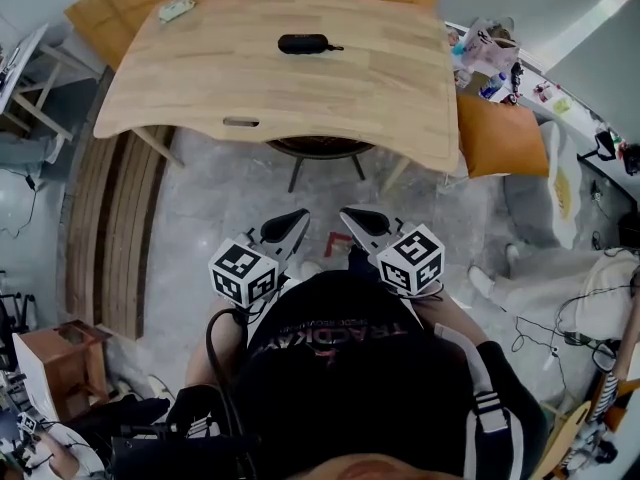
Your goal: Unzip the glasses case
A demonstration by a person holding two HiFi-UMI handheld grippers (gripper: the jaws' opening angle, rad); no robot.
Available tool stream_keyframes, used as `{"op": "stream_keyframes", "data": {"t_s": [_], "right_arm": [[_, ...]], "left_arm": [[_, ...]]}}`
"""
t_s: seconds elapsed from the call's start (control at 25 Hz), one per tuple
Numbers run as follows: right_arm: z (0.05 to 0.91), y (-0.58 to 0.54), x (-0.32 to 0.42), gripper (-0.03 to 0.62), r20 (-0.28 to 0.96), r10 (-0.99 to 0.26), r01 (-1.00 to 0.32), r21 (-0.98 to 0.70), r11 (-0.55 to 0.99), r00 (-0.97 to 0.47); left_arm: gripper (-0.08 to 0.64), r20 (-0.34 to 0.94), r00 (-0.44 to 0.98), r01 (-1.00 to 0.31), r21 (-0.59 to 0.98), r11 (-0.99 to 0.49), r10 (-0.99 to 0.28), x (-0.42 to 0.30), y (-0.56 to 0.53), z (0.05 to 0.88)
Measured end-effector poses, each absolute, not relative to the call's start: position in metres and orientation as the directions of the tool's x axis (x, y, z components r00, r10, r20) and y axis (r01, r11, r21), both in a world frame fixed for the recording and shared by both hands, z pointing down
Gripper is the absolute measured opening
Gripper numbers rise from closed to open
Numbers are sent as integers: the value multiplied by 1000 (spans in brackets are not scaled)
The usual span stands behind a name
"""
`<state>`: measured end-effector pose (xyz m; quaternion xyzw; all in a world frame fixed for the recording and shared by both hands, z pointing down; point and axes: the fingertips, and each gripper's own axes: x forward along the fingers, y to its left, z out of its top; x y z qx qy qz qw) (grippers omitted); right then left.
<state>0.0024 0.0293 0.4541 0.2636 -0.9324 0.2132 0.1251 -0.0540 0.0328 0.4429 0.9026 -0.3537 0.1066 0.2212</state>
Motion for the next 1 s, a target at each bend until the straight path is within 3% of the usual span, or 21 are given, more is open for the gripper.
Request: {"op": "stream_keyframes", "data": {"t_s": [1.0], "right_arm": [[450, 40, 8, 17, 336, -448, -546, -309, 779, -829]], "left_arm": [[14, 347, 736, -676, 320, -664, -582, -44, 38, 440]]}}
